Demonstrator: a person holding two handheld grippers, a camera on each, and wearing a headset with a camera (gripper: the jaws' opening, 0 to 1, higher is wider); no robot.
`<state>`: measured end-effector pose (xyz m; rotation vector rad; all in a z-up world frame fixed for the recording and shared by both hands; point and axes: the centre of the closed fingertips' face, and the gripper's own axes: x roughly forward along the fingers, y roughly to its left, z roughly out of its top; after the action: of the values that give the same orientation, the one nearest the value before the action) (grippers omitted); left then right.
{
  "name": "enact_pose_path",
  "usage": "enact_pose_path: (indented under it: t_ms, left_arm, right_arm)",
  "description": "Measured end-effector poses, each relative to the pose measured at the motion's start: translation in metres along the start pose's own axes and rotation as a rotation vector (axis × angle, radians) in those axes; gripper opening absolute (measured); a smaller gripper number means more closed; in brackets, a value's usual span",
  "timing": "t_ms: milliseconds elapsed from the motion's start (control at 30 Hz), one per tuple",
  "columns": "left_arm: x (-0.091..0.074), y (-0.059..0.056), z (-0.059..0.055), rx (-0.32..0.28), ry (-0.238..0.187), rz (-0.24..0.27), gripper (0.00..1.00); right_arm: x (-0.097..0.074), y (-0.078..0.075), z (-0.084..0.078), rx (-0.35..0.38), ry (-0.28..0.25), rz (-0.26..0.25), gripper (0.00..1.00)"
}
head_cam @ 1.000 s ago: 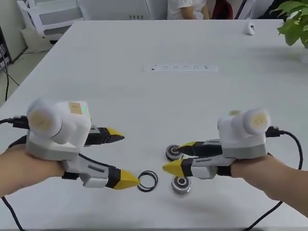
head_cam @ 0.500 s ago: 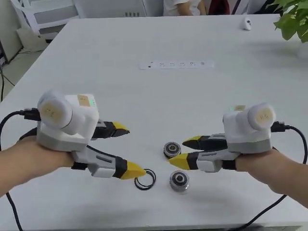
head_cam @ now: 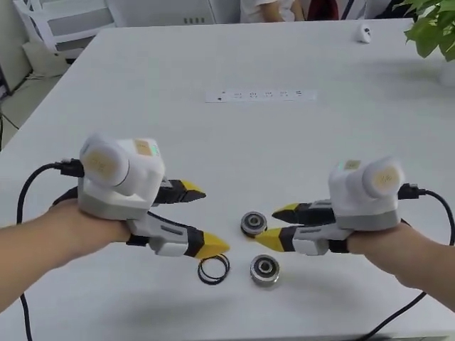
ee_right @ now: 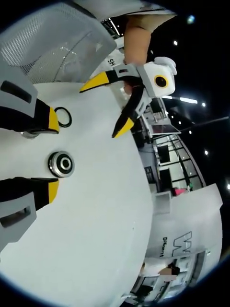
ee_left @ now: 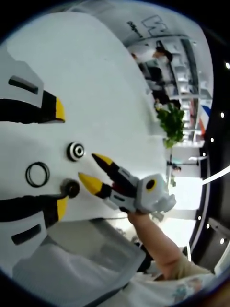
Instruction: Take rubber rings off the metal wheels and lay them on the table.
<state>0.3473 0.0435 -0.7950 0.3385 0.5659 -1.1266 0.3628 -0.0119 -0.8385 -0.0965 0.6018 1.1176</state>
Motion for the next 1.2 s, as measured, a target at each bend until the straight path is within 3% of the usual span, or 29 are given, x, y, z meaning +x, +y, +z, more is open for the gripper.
enact_pose_path:
  t_ms: [167,533,1200]
  left_arm:
    - [0.008,0.003,-0.001,-0.016,-0.002,-0.003,0.59]
    - [0.023,0.013,-0.002,-0.041,-0.007,0.001,0.53]
    - [0.042,0.013,-0.008,-0.076,0.006,-0.007,0.43]
  right_arm:
    - [0.003,-0.005,-0.009,-0.018,0.026,-0.006,0.31]
    - [0.008,-0.010,-0.011,-0.026,0.028,-0.013,0.27]
    - [0.016,-0.016,-0.016,-0.030,0.029,-0.027,0.18]
